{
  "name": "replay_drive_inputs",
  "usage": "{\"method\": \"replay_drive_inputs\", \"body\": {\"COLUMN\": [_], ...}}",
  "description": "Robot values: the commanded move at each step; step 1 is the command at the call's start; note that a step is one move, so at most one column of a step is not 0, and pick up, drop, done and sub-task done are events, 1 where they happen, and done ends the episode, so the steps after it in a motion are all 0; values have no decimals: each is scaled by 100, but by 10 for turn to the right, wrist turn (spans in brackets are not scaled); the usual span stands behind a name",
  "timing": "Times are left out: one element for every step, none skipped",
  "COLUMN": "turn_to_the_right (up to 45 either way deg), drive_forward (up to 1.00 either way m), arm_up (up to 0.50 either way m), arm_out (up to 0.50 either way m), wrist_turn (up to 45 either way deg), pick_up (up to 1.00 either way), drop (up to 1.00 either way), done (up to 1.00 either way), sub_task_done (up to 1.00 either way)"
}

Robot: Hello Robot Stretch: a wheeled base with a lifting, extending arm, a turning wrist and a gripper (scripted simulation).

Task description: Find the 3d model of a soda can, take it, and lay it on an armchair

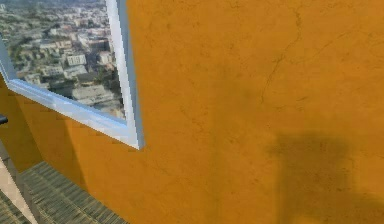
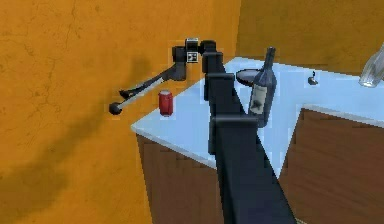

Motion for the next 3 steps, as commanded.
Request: {"method": "replay_drive_inputs", "body": {"turn_to_the_right": [0,0,0], "drive_forward": [0,0,0], "arm_up": [0,0,-14], "arm_out": [0,0,0], "wrist_turn": [450,180,0], "pick_up": [0,0,0], "drop": [0,0,0], "done": [0,0,0], "sub_task_done": [0,0,0]}}
